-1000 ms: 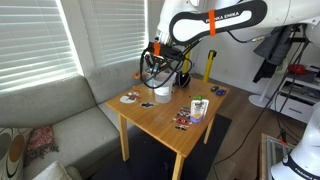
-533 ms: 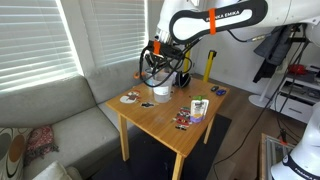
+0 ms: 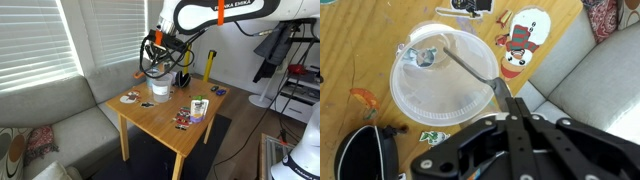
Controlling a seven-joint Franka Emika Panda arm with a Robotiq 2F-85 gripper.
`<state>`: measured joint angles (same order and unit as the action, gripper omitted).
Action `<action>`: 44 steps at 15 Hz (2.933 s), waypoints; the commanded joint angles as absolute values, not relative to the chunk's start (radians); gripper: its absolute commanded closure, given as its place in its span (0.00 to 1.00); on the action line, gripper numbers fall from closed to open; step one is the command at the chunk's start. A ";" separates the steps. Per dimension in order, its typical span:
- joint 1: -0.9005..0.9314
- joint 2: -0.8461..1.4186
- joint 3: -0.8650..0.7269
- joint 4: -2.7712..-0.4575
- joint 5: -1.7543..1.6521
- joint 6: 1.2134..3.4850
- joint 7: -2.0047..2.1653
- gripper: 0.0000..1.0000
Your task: Remove the spoon from the transparent cup and put the silver cup inside the transparent cup, then put the spoon in the silver cup
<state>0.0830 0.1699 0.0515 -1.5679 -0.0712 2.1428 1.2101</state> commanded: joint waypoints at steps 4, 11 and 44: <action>0.098 0.092 0.044 -1.593 -0.081 2.147 1.251 1.00; 0.062 -0.041 0.033 -1.627 -0.063 2.102 1.282 1.00; -0.148 -0.002 -0.162 -2.068 0.466 2.057 1.090 1.00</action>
